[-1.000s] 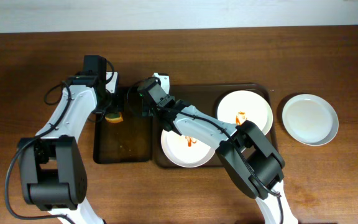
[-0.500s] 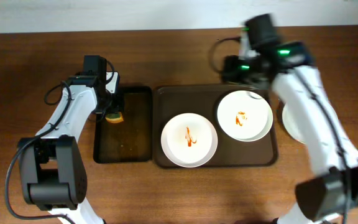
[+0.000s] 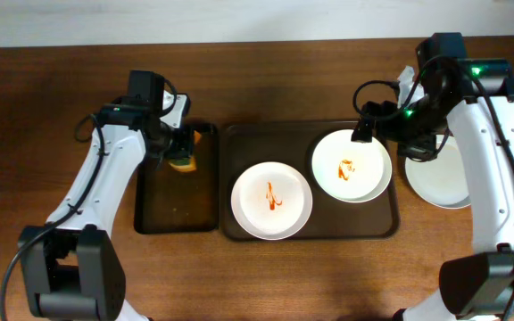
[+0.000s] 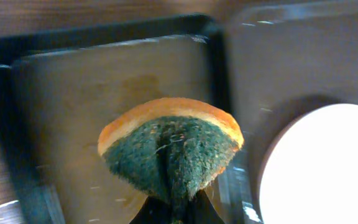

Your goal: Clean dirty plates on tray and stack at the side

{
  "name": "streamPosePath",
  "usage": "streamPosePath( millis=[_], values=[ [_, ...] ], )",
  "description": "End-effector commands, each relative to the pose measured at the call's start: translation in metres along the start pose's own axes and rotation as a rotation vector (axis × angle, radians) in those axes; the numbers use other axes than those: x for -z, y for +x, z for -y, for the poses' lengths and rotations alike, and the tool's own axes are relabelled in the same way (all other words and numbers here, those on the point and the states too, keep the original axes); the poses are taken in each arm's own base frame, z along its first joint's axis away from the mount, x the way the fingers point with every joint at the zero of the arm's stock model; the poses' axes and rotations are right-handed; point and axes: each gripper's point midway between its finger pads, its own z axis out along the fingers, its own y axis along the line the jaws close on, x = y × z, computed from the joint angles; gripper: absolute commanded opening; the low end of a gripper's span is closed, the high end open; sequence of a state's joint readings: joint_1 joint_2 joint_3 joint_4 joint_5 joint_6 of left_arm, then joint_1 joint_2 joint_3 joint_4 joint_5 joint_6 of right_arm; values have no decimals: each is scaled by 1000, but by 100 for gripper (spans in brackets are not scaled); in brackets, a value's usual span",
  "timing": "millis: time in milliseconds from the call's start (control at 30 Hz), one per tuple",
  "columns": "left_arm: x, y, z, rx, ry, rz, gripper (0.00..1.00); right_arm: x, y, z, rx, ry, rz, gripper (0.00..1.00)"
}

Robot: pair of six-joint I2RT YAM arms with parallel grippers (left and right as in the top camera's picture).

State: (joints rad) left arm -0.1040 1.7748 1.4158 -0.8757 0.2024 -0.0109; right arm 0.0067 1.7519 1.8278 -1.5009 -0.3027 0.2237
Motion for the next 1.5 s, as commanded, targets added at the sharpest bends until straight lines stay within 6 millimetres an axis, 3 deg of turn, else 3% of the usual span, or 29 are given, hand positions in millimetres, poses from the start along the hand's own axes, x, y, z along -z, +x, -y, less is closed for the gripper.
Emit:
streamPosePath(
  millis=[0,67,100,133,200,233,300,400,500,567,600,633,667,700,767,833,900,933,1067,1100,1167,1300,1367,1467],
  values=[
    [10,4,79,-93,277,-6,0,-18,26,-24,56,-47,-102,99],
    [4,16,120,-199,292,-27,0,-49,58,-33,113,-11,-219,98],
    [2,20,131,-229,293,-35,0,-59,69,-32,118,-1,-258,99],
    [1,25,143,-258,305,-46,0,-81,86,-33,133,-2,-313,94],
    [-6,31,162,-305,322,-53,0,-106,103,-33,147,-13,-361,77],
    [-16,34,173,-328,332,-61,0,-129,116,-32,153,-45,-386,62],
    [-34,39,179,-311,338,-94,0,-148,118,-29,157,-77,-371,35],
    [-53,37,179,-311,337,-99,0,-152,106,-29,149,-109,-325,41],
    [-64,41,176,-305,331,-127,0,-130,89,-26,61,-340,-320,56],
    [-75,45,174,-299,326,-148,0,-108,84,11,2,-401,-317,57],
    [-80,47,173,-297,324,-159,0,-104,86,19,11,-410,-316,53],
    [-86,49,172,-301,307,-168,0,-104,88,22,6,-403,-325,32],
    [-90,49,168,-312,268,-164,0,-105,89,21,4,-400,-328,4],
    [-93,50,167,-332,220,-158,0,-110,87,21,-26,-394,-320,4],
    [-96,59,175,-391,151,-160,0,-113,83,20,-27,-402,-301,14],
    [-99,60,175,-445,45,-134,0,-114,85,9,-20,-424,-313,16],
    [-99,60,179,-448,44,-126,0,-130,97,-2,-29,-342,-356,23],
    [-99,60,178,-438,43,-126,0,-145,103,-2,-56,-244,-362,31],
    [-99,60,178,-438,43,-127,0,-179,112,-33,88,-258,-310,37],
    [-99,60,178,-438,43,-127,0,-192,110,-26,66,-169,-269,37],
    [-99,61,178,-438,42,-130,0,-200,104,-15,56,-90,-226,36],
    [-99,58,177,-439,36,-121,0,-202,96,-4,64,-24,-184,36],
    [-99,58,176,-440,25,-119,0,-191,98,-23,73,-225,-233,35],
    [-99,58,175,-439,24,-122,0,-156,89,-22,78,-444,-219,36]
  ],
)
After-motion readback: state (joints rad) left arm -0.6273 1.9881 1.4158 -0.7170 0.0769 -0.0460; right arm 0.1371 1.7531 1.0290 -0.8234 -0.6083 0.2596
